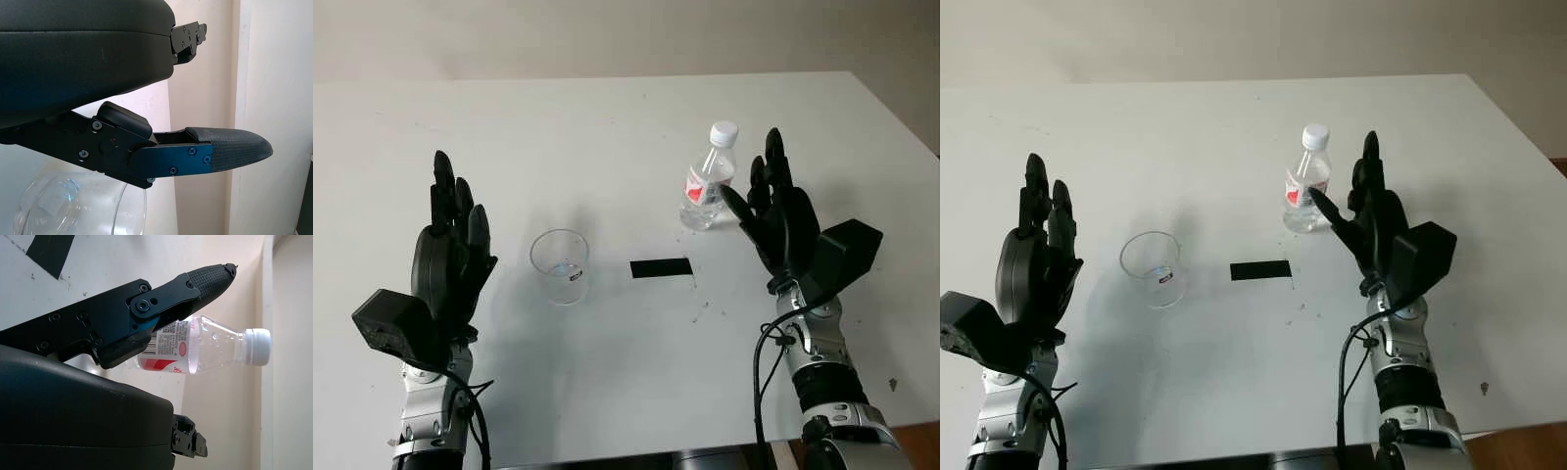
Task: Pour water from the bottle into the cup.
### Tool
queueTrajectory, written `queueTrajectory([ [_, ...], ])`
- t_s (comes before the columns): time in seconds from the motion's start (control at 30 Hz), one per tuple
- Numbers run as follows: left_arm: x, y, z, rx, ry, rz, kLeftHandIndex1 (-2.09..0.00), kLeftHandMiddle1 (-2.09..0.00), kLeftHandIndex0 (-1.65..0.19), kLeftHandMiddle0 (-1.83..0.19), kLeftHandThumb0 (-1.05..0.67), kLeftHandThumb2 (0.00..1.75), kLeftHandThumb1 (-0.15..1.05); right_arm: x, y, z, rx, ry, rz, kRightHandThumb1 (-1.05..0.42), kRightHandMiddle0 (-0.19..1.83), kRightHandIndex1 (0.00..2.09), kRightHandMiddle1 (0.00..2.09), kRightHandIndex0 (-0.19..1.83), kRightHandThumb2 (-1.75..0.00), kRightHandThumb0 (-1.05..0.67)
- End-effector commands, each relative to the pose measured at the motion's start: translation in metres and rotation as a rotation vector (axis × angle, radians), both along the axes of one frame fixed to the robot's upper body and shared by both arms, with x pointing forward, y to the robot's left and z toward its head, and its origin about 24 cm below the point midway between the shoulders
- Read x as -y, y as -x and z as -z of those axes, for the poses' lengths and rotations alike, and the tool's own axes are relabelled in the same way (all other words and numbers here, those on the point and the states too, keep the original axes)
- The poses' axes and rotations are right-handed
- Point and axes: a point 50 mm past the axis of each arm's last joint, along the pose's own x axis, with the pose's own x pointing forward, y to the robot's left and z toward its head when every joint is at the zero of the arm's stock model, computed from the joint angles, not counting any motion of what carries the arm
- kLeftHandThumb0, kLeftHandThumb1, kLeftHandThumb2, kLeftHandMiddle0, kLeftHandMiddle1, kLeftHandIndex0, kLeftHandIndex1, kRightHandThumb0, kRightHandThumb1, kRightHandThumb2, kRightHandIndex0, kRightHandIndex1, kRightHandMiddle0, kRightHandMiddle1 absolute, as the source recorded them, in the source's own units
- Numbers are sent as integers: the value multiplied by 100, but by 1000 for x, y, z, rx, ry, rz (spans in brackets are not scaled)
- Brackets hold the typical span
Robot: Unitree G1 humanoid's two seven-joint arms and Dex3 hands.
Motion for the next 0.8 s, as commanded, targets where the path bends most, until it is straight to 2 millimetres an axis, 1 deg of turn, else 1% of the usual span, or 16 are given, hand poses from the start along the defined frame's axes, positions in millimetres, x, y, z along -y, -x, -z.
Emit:
queueTrajectory([
  [0.0,0,0,-1,7,3,-2,0,0,19,17,-96,54,105,1,-6,-9,25,34,-5,-94,-19,0,0,-19,-5,-91],
  [0.33,2,-1,-1,10,4,-2,0,0,19,17,-95,53,105,-6,-22,-22,31,83,-61,-93,-19,0,0,-19,-5,-90],
  [0.57,4,-2,-2,12,7,-6,0,0,19,16,-96,53,105,-9,-34,-36,22,140,-69,-92,-19,0,0,-19,-5,-85],
  [0.73,4,-3,-3,15,-2,-8,0,0,19,16,-96,53,105,-14,-42,-44,1,209,-53,-92,-19,0,0,-19,-5,-89],
  [0.77,4,-3,-3,16,-3,-9,0,0,19,15,-96,53,105,-15,-44,-45,-4,201,-58,-92,-19,0,0,-19,-5,-86],
])
